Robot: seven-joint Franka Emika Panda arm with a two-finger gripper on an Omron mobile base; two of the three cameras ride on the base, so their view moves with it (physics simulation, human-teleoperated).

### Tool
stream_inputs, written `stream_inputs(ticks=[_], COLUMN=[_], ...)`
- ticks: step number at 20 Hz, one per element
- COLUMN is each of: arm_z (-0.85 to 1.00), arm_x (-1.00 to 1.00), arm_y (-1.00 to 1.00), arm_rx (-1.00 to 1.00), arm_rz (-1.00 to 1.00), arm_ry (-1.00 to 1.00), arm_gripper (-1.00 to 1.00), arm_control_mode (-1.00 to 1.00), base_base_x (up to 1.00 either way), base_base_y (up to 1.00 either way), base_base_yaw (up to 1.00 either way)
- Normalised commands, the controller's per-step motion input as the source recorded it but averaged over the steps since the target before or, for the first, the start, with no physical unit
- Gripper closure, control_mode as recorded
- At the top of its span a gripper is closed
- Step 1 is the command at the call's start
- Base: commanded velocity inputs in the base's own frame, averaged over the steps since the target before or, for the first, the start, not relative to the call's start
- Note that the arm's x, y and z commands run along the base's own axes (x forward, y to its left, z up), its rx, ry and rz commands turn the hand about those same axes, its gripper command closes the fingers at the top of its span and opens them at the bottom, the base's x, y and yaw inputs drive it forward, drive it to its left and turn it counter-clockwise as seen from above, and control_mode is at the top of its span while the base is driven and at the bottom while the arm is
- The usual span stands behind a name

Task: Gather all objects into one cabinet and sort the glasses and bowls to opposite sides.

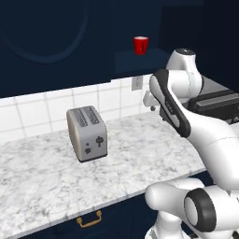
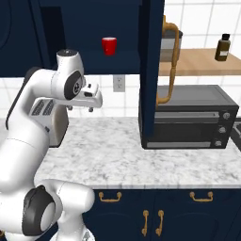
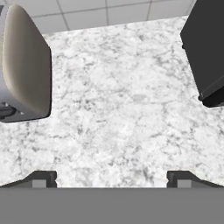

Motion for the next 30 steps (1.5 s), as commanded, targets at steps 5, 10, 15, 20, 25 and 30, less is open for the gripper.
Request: stream_inputs(ticks=[5, 10, 15, 20, 25, 30], arm_z=[0.62, 0.78, 0.71, 0.58, 0.47, 0.24], arm_x=[0.02, 0.20, 0.46, 0.55, 0.59, 0.44], arm_y=[-0.33, -0.27, -0.04, 0.00, 0.00, 0.00], arm_rx=[0.00, 0.00, 0.00, 0.00, 0.01, 0.00], arm_rz=[0.00, 0.00, 0.01, 0.01, 0.02, 0.01], arm_ry=[-0.14, -0.12, -0.19, -0.21, -0.23, -0.19], arm_gripper=[-1.00, -1.00, -1.00, -1.00, -1.00, -1.00], arm_control_mode=[-1.00, -1.00, -1.00, -1.00, -1.00, -1.00], base_base_x=[0.00, 0.00, 0.00, 0.00, 0.00, 0.00], base_base_y=[0.00, 0.00, 0.00, 0.00, 0.00, 0.00], base_base_yaw=[0.00, 0.00, 0.00, 0.00, 0.00, 0.00])
